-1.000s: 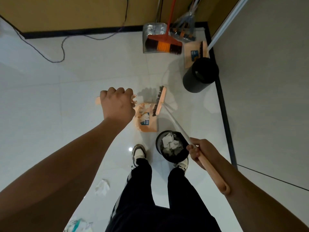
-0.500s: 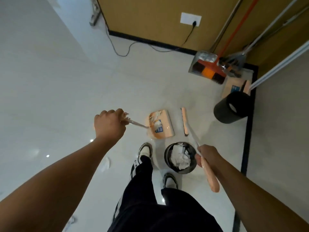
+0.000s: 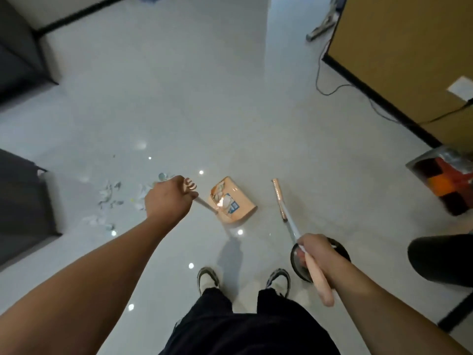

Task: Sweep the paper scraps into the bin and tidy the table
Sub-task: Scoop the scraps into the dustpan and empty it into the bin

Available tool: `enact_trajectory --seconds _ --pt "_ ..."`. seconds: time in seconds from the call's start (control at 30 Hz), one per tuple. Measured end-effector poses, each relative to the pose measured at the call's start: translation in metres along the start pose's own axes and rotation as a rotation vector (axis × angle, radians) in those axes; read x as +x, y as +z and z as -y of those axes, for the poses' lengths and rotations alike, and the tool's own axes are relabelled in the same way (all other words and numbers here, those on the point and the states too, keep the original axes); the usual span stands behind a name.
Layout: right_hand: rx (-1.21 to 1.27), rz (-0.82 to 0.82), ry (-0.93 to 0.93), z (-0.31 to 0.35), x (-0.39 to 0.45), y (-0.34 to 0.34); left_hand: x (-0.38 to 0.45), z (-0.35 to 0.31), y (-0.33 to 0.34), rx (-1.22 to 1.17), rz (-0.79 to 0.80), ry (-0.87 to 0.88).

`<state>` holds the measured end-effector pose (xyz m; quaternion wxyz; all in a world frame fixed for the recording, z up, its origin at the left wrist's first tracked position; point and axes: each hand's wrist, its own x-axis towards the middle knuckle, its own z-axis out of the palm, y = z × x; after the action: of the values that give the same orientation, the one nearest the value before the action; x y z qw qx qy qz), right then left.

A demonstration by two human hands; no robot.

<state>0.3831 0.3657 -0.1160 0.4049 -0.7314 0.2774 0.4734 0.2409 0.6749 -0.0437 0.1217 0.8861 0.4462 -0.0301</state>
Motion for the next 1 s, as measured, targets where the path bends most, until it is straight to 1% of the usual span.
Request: enact_trajectory --seconds 0.17,0.3,0.43,0.53,0.6,0.7,0.77,0.83,0.9,1.0 --pt "-0.165 0.013 -0.061 0.012 -0.007 0.1 -0.025 0.121 -0.018 -0.021 -0.042 -0.23" --pt "-0.302 0.024 -0.116 0.006 -0.002 0.185 -0.048 0.204 -0.011 -0.02 -0.01 -0.357" --pt "-0.457 0.064 -0.093 -0.011 0.007 0.251 -0.069 0.266 0.007 -0.058 0.031 -0.492" --pt "-0.606 0.128 -0.025 -0.027 0.001 0.29 -0.072 0.303 0.008 -0.061 0.043 -0.562" --pt "-0.646 0.161 0.027 -0.033 -0.011 0.309 -0.071 0.322 0.003 -0.088 0.059 -0.582" --pt "-0.642 0.262 0.116 -0.019 -0.03 0.325 -0.066 0.343 -0.004 -0.137 0.072 -0.599" --pt "-0.668 0.315 0.135 -0.003 -0.04 0.332 -0.063 0.354 -0.009 -0.136 0.081 -0.585" --pt "-0.692 0.324 0.125 0.011 -0.05 0.34 -0.062 0.365 -0.015 -0.124 0.091 -0.565" --pt "-0.713 0.3 0.092 0.023 -0.06 0.355 -0.063 0.375 -0.022 -0.13 0.098 -0.566" --pt "-0.757 0.228 -0.021 0.044 -0.068 0.38 -0.066 0.387 -0.032 -0.136 0.057 -0.631"
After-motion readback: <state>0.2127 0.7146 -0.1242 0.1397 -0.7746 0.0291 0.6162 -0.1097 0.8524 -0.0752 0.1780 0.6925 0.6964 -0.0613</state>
